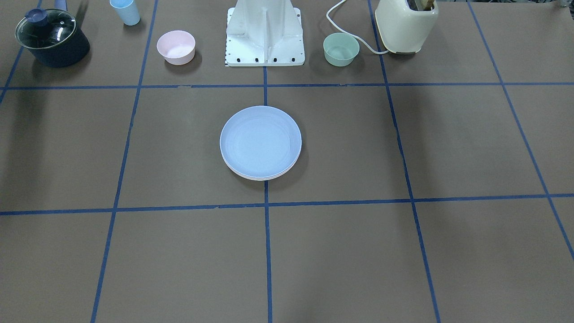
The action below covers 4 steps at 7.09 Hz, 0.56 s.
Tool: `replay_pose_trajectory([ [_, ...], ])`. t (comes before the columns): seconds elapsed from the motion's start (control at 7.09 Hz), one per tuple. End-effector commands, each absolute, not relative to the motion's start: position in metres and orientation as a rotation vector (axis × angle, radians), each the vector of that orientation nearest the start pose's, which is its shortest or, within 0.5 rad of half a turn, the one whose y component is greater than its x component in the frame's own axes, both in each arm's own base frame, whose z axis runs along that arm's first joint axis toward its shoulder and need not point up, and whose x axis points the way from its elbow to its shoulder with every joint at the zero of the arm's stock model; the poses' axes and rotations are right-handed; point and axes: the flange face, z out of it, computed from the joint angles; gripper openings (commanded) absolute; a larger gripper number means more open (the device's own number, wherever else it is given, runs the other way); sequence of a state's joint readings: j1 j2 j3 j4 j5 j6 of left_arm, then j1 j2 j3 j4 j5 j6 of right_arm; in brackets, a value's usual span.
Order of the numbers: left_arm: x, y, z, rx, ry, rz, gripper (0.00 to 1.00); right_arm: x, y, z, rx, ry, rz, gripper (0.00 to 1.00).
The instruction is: Stack three plates with pink and blue
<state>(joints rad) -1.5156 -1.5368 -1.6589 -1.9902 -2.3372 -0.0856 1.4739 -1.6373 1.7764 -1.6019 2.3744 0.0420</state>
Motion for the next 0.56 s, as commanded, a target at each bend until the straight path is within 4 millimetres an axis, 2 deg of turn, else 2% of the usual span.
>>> replay_pose_trajectory([
  [0.0,-0.037,-0.502,0.581,0.404,0.780,0.157,1.00,0.018,-0.455,0.588,0.049,-0.821,-0.098,1.00],
  [0.14,-0.037,-0.501,0.586,0.400,0.779,0.159,1.00,0.019,-0.454,0.589,0.047,-0.816,-0.094,1.00],
  [0.28,-0.037,-0.500,0.583,0.405,0.780,0.160,1.00,0.018,-0.444,0.602,0.011,-0.823,-0.069,1.00],
  [0.42,-0.038,-0.497,0.584,0.404,0.781,0.158,1.00,0.017,-0.449,0.594,0.024,-0.838,-0.077,1.00],
])
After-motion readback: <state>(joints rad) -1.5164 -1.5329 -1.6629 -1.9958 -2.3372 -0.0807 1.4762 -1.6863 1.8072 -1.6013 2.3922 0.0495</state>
